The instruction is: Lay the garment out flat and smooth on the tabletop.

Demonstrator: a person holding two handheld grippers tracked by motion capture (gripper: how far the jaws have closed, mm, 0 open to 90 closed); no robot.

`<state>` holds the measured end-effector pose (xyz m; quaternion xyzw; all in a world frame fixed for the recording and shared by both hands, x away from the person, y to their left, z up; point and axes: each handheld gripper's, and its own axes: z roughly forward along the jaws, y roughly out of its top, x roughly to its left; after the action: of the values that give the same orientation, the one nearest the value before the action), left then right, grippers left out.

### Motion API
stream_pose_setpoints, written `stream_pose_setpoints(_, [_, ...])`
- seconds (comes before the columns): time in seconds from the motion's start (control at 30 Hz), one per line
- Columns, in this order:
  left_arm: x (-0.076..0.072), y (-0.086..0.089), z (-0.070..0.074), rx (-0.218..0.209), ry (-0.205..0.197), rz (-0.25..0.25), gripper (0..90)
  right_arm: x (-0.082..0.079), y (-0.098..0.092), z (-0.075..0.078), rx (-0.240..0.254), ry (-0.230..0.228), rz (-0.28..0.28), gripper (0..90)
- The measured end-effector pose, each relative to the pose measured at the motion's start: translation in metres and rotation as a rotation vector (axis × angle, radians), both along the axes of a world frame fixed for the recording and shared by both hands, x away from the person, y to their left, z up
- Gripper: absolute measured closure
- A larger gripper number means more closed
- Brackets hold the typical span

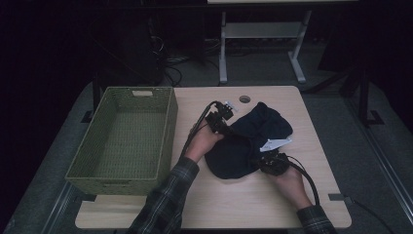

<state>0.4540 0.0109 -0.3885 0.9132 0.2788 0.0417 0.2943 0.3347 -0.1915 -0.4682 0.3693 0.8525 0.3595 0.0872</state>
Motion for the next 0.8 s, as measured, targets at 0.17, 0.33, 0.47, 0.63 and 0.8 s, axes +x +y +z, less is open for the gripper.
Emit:
stream_pose_setpoints(0.17, [0.028, -0.017, -0.016, 0.042, 0.018, 0.019, 90.0, -0.001, -0.002, 0.0, -0.007, -0.009, 0.008, 90.0])
stream_pose_setpoints(0.33, [0.04, -0.02, -0.039, 0.088, 0.047, 0.036, 90.0, -0.003, -0.003, 0.0, -0.011, -0.008, 0.008, 90.0])
stream_pose_setpoints(0.47, [0.045, -0.018, -0.056, 0.144, 0.068, 0.037, 90.0, -0.004, -0.004, 0.0, -0.014, -0.009, 0.012, 90.0])
stream_pose_setpoints(0.63, [0.04, -0.01, -0.057, 0.118, 0.082, 0.037, 90.0, -0.004, -0.006, 0.001, -0.019, -0.008, 0.015, 90.0])
stream_pose_setpoints(0.8, [0.031, -0.002, -0.059, 0.086, 0.097, 0.047, 90.0, -0.006, -0.01, 0.002, -0.032, -0.006, 0.013, 90.0])
